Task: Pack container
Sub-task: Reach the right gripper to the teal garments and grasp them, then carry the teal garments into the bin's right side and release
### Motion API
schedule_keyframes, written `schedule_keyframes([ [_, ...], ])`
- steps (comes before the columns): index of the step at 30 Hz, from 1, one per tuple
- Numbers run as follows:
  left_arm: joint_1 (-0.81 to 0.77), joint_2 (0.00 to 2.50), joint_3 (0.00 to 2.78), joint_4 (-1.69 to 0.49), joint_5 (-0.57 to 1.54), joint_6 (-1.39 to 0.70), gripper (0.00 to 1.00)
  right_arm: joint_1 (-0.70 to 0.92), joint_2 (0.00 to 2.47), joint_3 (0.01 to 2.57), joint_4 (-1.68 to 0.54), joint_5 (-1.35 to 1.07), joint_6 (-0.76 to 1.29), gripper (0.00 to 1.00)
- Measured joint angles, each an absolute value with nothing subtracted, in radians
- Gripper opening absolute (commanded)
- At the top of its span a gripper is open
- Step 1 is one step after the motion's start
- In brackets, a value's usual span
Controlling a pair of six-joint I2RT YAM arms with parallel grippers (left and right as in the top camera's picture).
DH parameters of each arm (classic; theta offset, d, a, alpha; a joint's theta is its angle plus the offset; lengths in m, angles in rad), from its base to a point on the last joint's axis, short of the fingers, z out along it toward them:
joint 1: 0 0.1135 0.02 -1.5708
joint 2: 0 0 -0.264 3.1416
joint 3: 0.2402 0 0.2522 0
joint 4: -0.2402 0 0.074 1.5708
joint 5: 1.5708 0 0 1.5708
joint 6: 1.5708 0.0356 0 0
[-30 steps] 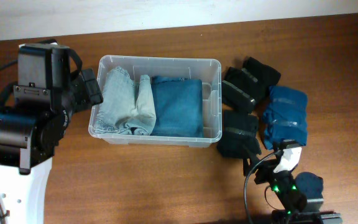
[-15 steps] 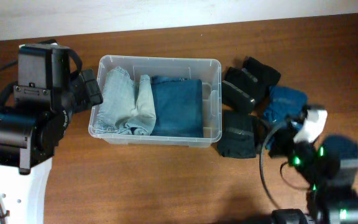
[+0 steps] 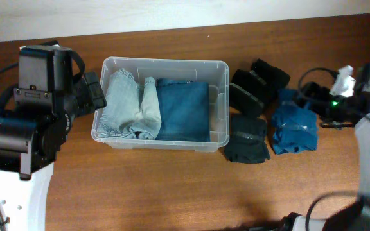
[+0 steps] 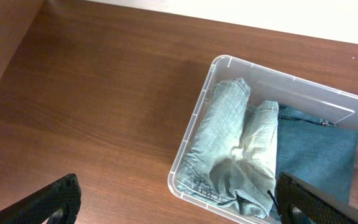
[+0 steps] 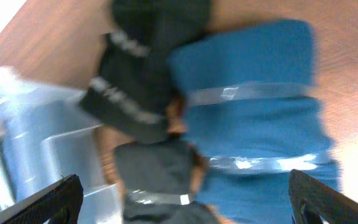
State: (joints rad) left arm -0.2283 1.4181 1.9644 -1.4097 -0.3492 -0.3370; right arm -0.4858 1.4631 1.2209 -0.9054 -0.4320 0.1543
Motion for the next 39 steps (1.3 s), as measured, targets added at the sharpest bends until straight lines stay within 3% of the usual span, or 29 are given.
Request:
schedule_keyframes([
  [6,-0.228,1.418,1.964,-1.410,-0.349,-0.337,0.99,-0.662,1.672,1.223,-0.889,-0.492,0.085,0.98],
  [15,-0.229,1.418,1.964,-1.410,-0.349,-0.337,0.99,-0.675,1.906,1.225,-0.852,-0.645,-0.037,0.98],
  [19,-0.228,1.418,1.964,-1.410,-0.349,-0.337,0.99,-0.645,1.919,1.226,-0.838,-0.683,-0.068,0.80],
  [21,-0.228,1.418,1.964,-1.410,-0.349,-0.337,0.99,-0.621,1.919,1.226,-0.823,-0.688,-0.078,0.63],
  [23,-0.228,1.418,1.964,-1.410,-0.349,-0.337,1.00,-0.591,1.919,1.226,-0.805,-0.691,-0.083,0.37],
  [24,-0.228,1.418,1.964,-1.410,-0.349,-0.337,0.99,-0.573,1.919,1.226,-0.794,-0.694,-0.084,0.29],
  [33,-0.228,1.418,1.964,-1.410,-0.349,-0.337,0.99,-0.540,1.877,1.227,-0.854,-0.722,-0.060,0.12],
  [39,-0.228,1.418,1.964,-1.410,-0.349,-0.337,0.99,-0.503,1.557,1.229,-0.858,-0.849,0.000,0.09],
])
